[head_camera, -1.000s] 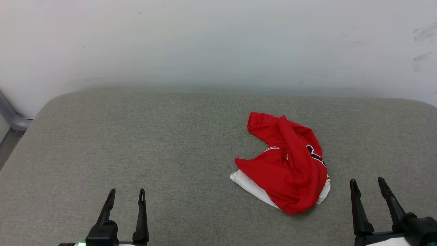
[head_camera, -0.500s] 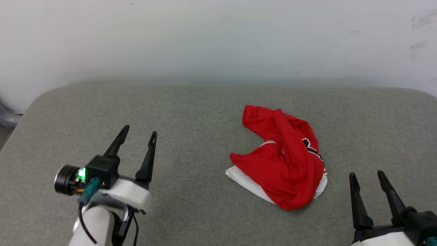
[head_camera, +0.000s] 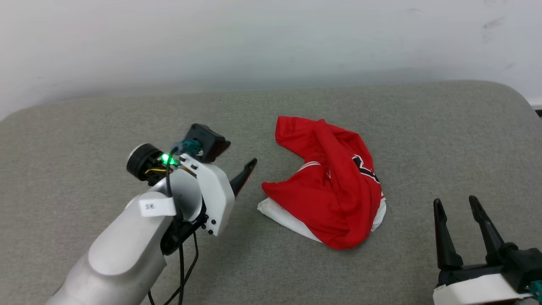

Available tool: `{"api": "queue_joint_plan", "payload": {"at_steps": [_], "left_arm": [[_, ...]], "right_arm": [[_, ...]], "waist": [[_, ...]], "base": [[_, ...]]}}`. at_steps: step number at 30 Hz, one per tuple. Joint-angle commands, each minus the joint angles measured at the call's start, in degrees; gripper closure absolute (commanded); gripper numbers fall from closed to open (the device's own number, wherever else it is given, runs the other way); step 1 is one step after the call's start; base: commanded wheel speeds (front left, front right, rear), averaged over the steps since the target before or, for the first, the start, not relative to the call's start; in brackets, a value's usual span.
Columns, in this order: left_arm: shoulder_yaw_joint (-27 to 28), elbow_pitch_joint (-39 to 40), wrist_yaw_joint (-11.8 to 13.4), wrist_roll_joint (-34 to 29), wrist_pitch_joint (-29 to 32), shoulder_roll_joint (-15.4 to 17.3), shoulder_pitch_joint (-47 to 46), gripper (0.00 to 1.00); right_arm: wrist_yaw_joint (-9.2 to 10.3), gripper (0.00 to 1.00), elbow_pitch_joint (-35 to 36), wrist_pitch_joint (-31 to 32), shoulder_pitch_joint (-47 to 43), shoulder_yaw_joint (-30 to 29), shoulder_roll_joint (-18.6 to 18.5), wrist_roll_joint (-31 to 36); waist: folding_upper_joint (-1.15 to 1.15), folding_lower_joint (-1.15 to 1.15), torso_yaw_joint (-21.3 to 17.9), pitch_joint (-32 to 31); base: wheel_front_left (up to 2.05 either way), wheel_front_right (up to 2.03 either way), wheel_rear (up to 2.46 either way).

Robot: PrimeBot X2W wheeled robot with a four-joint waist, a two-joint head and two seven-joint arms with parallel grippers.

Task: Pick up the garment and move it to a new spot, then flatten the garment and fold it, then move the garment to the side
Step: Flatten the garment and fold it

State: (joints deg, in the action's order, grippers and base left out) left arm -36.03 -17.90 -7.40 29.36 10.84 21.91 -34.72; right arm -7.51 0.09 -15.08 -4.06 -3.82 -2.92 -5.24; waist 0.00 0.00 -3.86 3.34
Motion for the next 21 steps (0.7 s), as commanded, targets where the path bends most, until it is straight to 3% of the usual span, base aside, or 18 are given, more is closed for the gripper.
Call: {"api": "queue_joint_plan", "payload": {"at_steps": [1,11,21], "left_arm": [[-2.2,-0.3,0.0,1.7,2.3,0.9,-1.6,0.0],[-21.6,-2.5,0.0,13.1,17.7,4.3,-12.7,0.0],[-34.4,-8.1,0.0,18.0,22.7,4.9,-20.9,0.0]], "right_arm": [[0.04,0.0,0.2,-0.1,1.0,0.1,0.1,0.0],[0.04,0.0,0.6,-0.1,3.8,0.2,0.1,-0.3],[0.04,0.0,1.1,-0.1,7.1,0.6,0.1,-1.4]], "waist": [[0.0,0.0,-1.0,0.9],[0.0,0.0,-4.7,5.4],[0.0,0.0,-8.0,11.3]], "base": [[0.0,0.0,0.0],[0.0,0.0,0.0],[0.0,0.0,0.0]]}}
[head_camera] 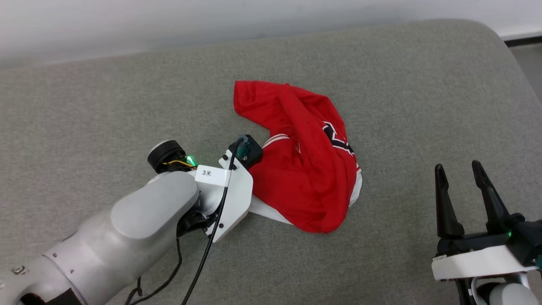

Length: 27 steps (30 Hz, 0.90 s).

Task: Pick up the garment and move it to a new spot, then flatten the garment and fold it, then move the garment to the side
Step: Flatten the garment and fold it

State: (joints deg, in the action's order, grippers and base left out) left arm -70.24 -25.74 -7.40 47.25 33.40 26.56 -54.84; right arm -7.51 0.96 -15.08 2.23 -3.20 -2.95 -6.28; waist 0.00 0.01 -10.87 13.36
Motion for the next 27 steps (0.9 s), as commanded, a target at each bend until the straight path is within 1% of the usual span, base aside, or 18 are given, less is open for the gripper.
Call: {"api": "queue_joint_plan", "payload": {"at_steps": [1,4,8,9,10,12,14,16,22,27], "left_arm": [[-0.9,-0.9,0.0,0.3,0.3,0.2,-1.2,0.0],[-2.4,-2.6,0.0,1.5,1.9,-0.4,-1.3,0.0],[-3.8,-2.7,0.0,0.9,6.7,0.1,0.5,0.0],[-4.0,-2.3,0.0,0.6,7.9,0.2,1.4,0.27],[-4.1,-1.6,0.0,0.4,8.4,0.3,2.1,1.0],[-4.2,-0.5,0.0,0.0,9.4,0.5,2.9,1.0],[-4.0,0.5,0.0,-0.5,8.3,0.8,2.0,1.0],[-3.7,1.6,0.0,-0.4,6.5,0.3,0.7,1.0],[-3.1,4.5,0.0,1.5,-2.8,-0.7,-4.5,1.0],[-2.0,6.3,0.0,4.0,-9.8,0.9,-6.2,1.0]], "right_arm": [[0.04,0.0,0.2,-0.1,1.1,0.1,0.1,-0.4],[0.04,0.0,0.2,-0.1,1.9,0.1,0.1,-0.7],[0.04,0.0,0.1,-0.1,2.7,0.2,0.1,-1.0],[0.04,0.0,0.1,-0.1,2.7,0.2,0.1,-1.0],[0.05,0.0,0.1,-0.1,2.7,0.1,0.1,-1.1],[0.04,0.0,0.0,-0.1,2.8,-0.2,0.1,-1.1],[0.04,0.0,-0.2,-0.1,2.7,-0.4,0.1,-0.9],[0.04,0.0,-0.3,-0.1,2.6,-0.4,0.1,-0.6],[0.04,0.0,-0.7,-0.1,1.3,-0.5,0.1,0.1],[0.05,0.0,-1.0,-0.1,-0.5,-0.7,0.1,0.6]], "waist": [[0.0,-0.01,-1.2,1.9],[0.0,-0.01,-1.7,3.3],[0.0,-0.01,-2.2,4.4],[0.0,-0.01,-2.3,4.5],[0.0,-0.01,-2.3,4.7],[0.0,-0.01,-2.1,4.7],[0.0,-0.01,-1.7,4.4],[0.0,-0.01,-1.0,3.8],[0.0,-0.01,1.5,0.7],[0.0,-0.01,4.1,-2.2]], "base": [[0.0,0.0,0.0],[0.0,0.0,0.0],[0.0,0.0,0.0],[0.0,0.0,0.0],[0.0,0.0,0.0],[0.0,0.0,0.0],[0.0,0.0,0.0],[0.0,0.0,0.0],[0.0,0.0,0.0],[0.0,0.0,0.0]]}}
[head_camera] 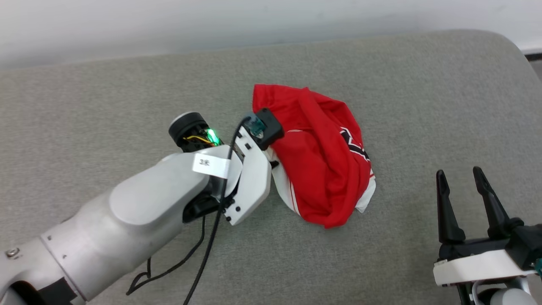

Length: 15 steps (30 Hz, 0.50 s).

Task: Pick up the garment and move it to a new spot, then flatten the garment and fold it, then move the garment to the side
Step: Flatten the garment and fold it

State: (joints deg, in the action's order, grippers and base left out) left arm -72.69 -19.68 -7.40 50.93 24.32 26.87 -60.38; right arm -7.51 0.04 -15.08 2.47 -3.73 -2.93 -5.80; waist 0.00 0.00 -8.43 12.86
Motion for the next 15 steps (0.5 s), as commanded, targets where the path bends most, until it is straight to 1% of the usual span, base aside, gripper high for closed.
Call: {"api": "queue_joint_plan", "payload": {"at_steps": [1,4,7,12,15], "left_arm": [[0.6,0.6,0.0,0.6,-1.8,0.9,-0.8,1.0],[2.2,1.8,0.0,2.0,-4.1,2.8,-0.1,1.0],[3.5,3.5,0.8,2.9,-5.6,5.2,1.4,1.0],[6.3,7.6,4.2,6.1,-7.5,11.2,5.4,1.0],[7.7,9.3,6.8,8.1,-8.6,15.5,8.8,1.0]], "right_arm": [[0.04,0.0,-0.1,-0.1,-1.1,-0.4,0.1,0.2],[0.04,0.0,-0.2,-0.1,-2.2,-0.4,0.1,0.6],[0.04,0.0,-0.1,-0.1,-3.1,-0.6,0.1,0.7],[0.04,0.0,-0.1,-0.1,-4.0,-0.6,0.1,0.8],[0.04,0.0,-0.1,-0.1,-4.6,-0.5,0.1,0.8]], "waist": [[0.0,0.0,2.3,-2.3],[0.0,0.0,4.2,-4.0],[0.0,0.0,6.0,-5.4],[0.0,0.0,8.4,-6.7],[0.0,0.0,9.5,-7.0]], "base": [[0.0,0.0,0.0],[0.0,0.0,0.0],[0.0,0.0,0.0],[0.0,0.0,0.0],[0.0,0.0,0.0]]}}
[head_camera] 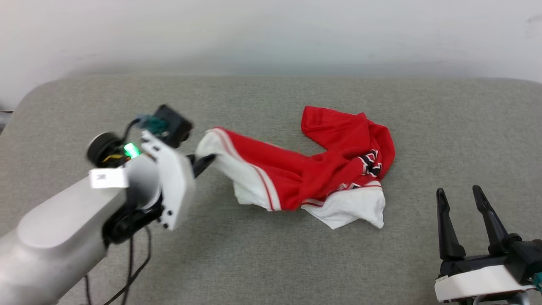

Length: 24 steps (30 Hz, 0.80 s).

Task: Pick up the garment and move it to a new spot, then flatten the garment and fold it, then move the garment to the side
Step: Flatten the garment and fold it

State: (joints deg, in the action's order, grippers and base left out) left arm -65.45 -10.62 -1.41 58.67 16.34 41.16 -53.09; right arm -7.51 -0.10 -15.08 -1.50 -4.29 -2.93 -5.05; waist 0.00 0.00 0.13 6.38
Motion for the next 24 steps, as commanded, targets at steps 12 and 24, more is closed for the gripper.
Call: {"api": "queue_joint_plan", "payload": {"at_steps": [12,24], "left_arm": [[3.2,-3.9,6.9,10.9,-6.0,11.4,18.1,1.0],[2.3,-15.6,4.6,16.0,-6.8,8.0,24.4,1.0]], "right_arm": [[0.04,0.0,0.2,-0.1,-0.9,-0.3,0.1,0.7],[0.05,0.0,-0.2,-0.1,-0.3,-0.3,0.1,1.5]], "waist": [[0.0,0.0,2.6,-0.2],[0.0,0.0,2.6,0.4]], "base": [[0.0,0.0,0.0],[0.0,0.0,0.0]]}}
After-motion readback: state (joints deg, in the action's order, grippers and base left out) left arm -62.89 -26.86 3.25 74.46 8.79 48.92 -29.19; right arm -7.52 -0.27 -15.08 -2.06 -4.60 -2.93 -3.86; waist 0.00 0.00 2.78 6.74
